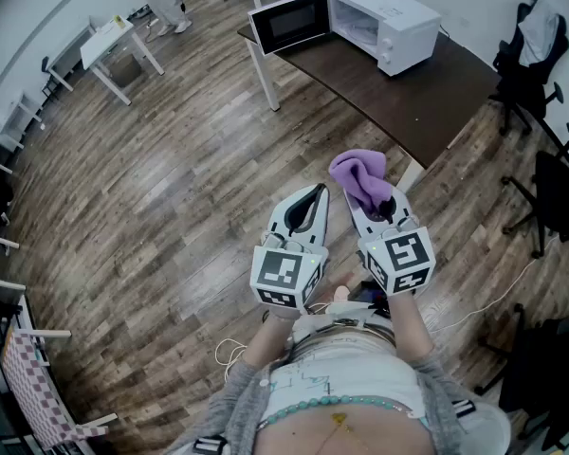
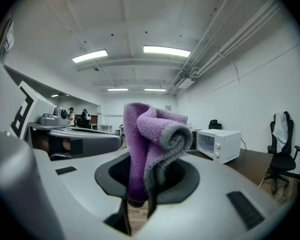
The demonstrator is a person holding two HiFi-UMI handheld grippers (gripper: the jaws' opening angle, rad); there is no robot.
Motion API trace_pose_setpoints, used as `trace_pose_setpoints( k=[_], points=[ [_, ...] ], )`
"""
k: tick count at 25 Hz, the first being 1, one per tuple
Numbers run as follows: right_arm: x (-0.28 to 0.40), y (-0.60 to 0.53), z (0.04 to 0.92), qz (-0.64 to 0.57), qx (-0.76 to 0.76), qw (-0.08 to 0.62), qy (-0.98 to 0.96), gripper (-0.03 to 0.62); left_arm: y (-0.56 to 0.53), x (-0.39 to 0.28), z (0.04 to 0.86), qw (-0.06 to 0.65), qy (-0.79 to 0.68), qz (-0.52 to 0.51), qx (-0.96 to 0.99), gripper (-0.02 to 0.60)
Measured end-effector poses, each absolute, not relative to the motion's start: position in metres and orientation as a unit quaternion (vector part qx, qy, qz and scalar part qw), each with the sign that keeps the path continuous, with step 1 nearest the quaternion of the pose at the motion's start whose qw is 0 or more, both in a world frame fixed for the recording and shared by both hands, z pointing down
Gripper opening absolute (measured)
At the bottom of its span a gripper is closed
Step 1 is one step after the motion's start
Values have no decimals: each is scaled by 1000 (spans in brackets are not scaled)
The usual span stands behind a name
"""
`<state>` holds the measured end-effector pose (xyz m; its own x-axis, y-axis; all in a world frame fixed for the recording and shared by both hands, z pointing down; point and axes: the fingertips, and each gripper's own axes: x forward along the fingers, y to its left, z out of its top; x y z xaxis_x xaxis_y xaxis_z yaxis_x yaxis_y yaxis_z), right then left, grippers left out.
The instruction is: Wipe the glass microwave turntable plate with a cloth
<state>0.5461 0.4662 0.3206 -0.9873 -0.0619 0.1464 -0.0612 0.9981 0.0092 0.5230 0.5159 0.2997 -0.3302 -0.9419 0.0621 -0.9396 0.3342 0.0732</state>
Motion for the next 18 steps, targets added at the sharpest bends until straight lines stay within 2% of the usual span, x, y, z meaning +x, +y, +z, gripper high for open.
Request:
trace_pose_setpoints(
  k=[18],
  points=[
    [560, 451, 339, 30, -30, 87, -995, 103, 499, 536, 320, 62, -825, 19, 561, 11]
  ],
)
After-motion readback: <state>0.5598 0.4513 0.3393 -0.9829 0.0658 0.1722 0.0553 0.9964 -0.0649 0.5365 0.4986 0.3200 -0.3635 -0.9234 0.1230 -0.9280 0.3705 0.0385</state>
